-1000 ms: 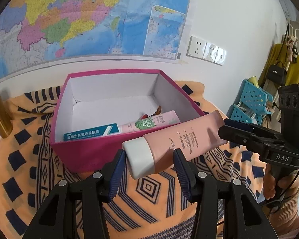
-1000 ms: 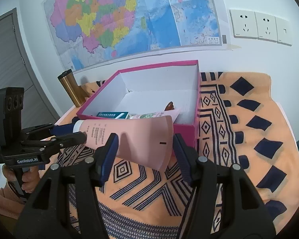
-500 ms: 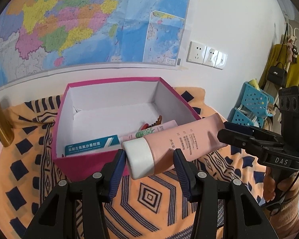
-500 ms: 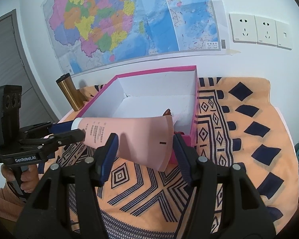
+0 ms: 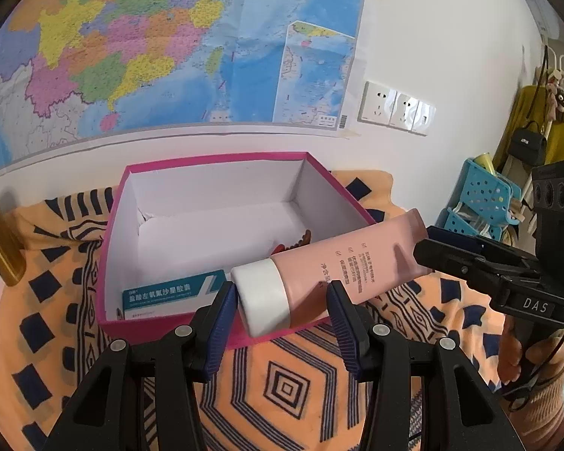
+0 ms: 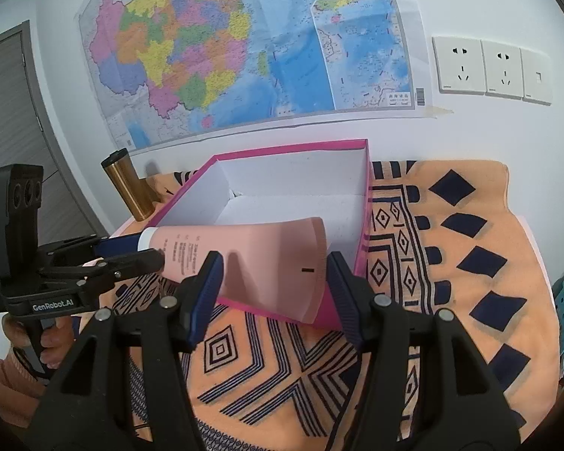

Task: Organize rigid objects
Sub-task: 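Lift the pink tube over the magenta box with the left gripper, then lower the pink tube into the magenta box and open the left gripper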

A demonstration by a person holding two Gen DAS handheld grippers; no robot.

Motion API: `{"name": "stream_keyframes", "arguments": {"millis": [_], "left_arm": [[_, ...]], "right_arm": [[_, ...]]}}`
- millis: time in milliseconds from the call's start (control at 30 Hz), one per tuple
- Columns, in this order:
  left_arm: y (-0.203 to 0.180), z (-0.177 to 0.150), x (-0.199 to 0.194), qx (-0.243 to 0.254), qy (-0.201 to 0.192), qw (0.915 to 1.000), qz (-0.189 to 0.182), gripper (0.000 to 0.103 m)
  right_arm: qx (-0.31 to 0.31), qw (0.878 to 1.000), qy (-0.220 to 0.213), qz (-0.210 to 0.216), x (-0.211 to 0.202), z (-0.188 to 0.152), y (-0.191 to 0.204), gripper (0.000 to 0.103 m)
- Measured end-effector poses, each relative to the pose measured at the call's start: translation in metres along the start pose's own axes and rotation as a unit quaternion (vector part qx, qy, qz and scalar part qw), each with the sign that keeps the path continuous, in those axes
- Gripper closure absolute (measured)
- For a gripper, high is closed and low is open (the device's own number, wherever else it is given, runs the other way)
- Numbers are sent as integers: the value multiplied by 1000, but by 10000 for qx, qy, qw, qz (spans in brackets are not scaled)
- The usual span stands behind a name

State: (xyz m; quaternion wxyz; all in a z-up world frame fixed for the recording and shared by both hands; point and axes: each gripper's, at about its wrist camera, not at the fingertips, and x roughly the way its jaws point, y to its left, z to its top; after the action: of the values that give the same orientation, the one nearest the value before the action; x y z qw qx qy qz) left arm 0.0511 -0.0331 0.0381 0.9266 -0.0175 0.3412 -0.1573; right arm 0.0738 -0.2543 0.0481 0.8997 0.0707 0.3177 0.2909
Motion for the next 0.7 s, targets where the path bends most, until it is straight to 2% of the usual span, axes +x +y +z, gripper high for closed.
{"name": "stream_keyframes", "arguments": {"millis": [700], "left_arm": [[1, 12, 22, 32, 69, 10000, 47, 54]], "right_arm": [[172, 9998, 117, -35, 20, 7, -19, 43]]}}
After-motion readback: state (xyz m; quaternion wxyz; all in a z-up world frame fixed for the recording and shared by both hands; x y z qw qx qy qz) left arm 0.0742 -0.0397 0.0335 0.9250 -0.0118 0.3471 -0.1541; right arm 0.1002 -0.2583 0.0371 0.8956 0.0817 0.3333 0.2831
